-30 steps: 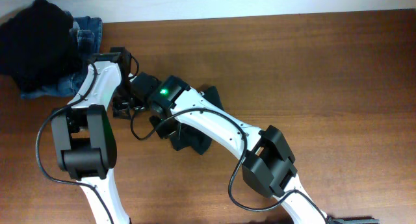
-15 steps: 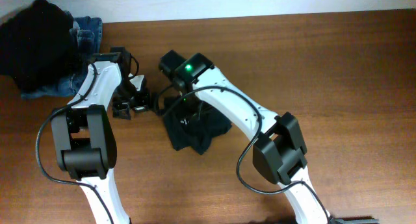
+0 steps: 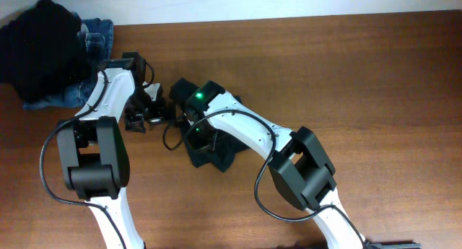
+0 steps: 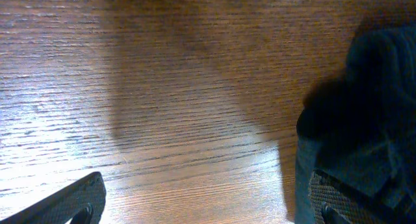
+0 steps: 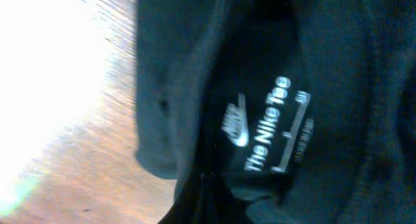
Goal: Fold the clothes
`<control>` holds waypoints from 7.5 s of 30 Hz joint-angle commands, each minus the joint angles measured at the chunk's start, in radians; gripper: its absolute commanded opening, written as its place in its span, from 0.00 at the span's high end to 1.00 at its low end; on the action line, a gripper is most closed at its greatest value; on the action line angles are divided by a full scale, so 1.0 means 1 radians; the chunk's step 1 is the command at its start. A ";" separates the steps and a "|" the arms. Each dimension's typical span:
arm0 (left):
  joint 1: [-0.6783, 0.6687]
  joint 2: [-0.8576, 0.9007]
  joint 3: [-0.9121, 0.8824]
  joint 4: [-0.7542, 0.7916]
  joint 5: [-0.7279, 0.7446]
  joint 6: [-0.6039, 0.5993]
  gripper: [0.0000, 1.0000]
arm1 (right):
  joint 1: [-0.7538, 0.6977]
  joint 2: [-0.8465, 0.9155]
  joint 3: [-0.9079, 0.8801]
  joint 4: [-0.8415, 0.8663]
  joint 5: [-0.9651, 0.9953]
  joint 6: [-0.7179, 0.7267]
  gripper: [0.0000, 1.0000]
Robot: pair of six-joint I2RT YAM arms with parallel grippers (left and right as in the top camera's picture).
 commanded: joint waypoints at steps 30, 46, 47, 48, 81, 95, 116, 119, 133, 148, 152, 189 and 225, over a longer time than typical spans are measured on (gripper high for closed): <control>0.000 -0.019 -0.003 -0.002 -0.004 -0.011 0.01 | -0.127 -0.030 0.349 -0.293 0.085 -0.001 0.96; 0.020 -0.218 0.003 -0.046 0.142 -0.011 0.01 | -0.453 0.014 0.300 -0.249 -0.066 -0.015 0.96; 0.018 -0.219 0.003 -0.053 0.166 -0.011 0.01 | -0.452 0.016 0.278 -0.232 -0.066 -0.014 0.96; 0.014 -0.219 0.003 -0.064 0.185 -0.011 0.01 | -0.449 0.018 0.253 -0.212 -0.066 -0.013 0.96; -0.248 -0.217 -0.133 -0.027 0.226 -0.093 0.99 | -0.368 0.019 -0.003 0.099 -0.076 0.020 0.96; -0.248 -0.217 -0.324 0.185 0.225 -0.100 0.99 | -0.365 0.019 -0.003 0.086 -0.081 0.020 0.96; -0.246 -0.217 -0.380 0.229 0.022 -0.219 0.99 | -0.353 0.017 -0.003 0.072 -0.138 0.019 0.96; -0.246 -0.217 -0.380 0.229 0.022 -0.219 0.99 | -0.344 0.016 -0.003 0.072 -0.141 0.019 0.96; -0.246 -0.217 -0.380 0.238 -0.113 -0.219 0.98 | -0.312 0.002 -0.004 0.061 -0.155 0.017 0.96; -0.245 -0.217 -0.380 0.253 -0.209 -0.219 0.93 | -0.277 0.003 -0.177 0.138 -0.121 0.183 0.96; -0.215 -0.217 -0.380 0.235 -0.237 -0.219 0.92 | -0.305 0.003 -0.196 0.137 -0.121 0.209 0.96; -0.118 -0.319 -0.285 0.333 0.138 -0.144 0.99 | -0.328 0.003 -0.208 0.169 -0.098 0.208 0.96; -0.167 -0.121 -0.285 0.344 0.082 -0.169 0.98 | -0.328 0.003 -0.208 0.166 -0.098 0.200 0.96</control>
